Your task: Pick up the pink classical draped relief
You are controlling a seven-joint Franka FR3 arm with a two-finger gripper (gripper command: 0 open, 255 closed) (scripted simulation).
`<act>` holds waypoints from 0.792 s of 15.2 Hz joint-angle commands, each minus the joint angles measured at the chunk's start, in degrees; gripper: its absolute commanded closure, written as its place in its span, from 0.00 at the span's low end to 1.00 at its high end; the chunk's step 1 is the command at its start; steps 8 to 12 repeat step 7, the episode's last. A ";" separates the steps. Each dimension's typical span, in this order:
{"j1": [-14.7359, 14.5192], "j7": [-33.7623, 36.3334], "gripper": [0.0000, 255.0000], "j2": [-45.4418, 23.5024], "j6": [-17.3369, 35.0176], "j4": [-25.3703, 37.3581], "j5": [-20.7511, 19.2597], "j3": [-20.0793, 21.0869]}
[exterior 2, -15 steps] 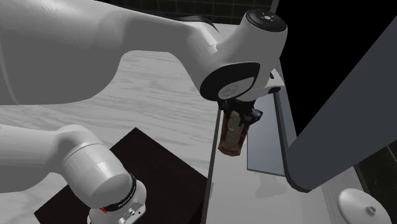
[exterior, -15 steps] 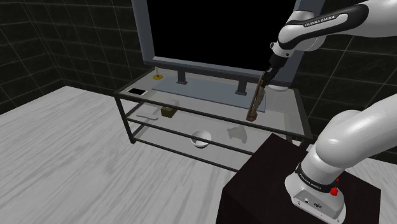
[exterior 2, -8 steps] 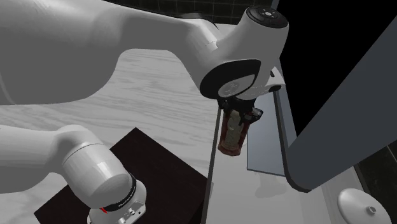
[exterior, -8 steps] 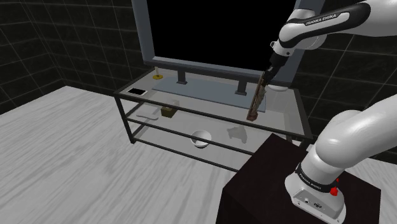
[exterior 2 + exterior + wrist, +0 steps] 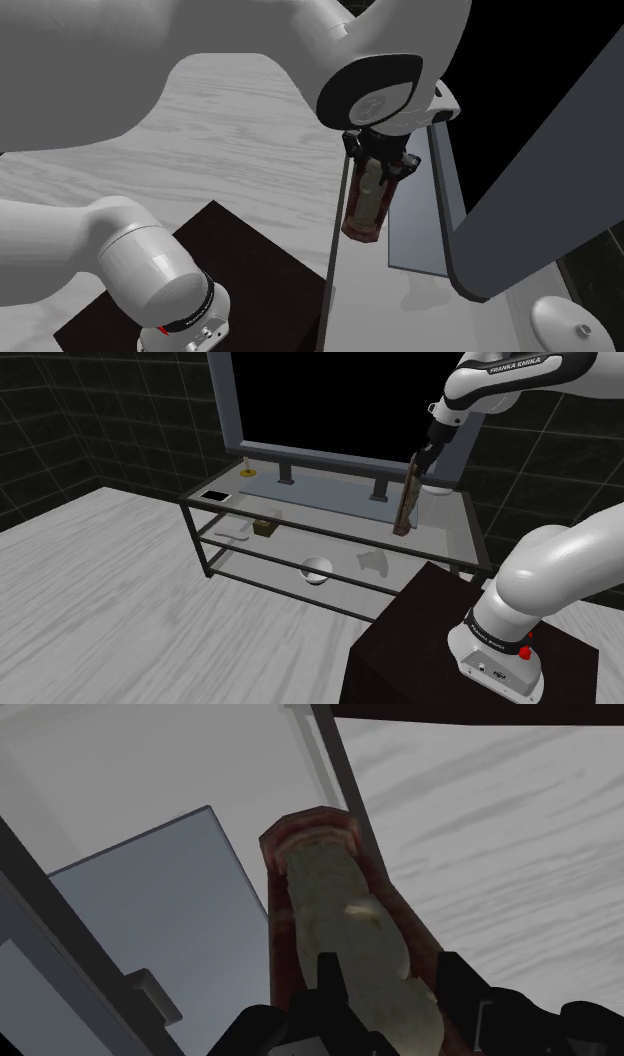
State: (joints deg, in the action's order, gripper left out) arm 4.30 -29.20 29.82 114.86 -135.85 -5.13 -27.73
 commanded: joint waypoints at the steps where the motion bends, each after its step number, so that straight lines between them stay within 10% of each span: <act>1: 0.00 0.20 1.00 0.36 -1.63 1.34 0.02 0.31; 12: -0.13 0.56 1.00 0.66 -4.83 4.27 0.20 0.86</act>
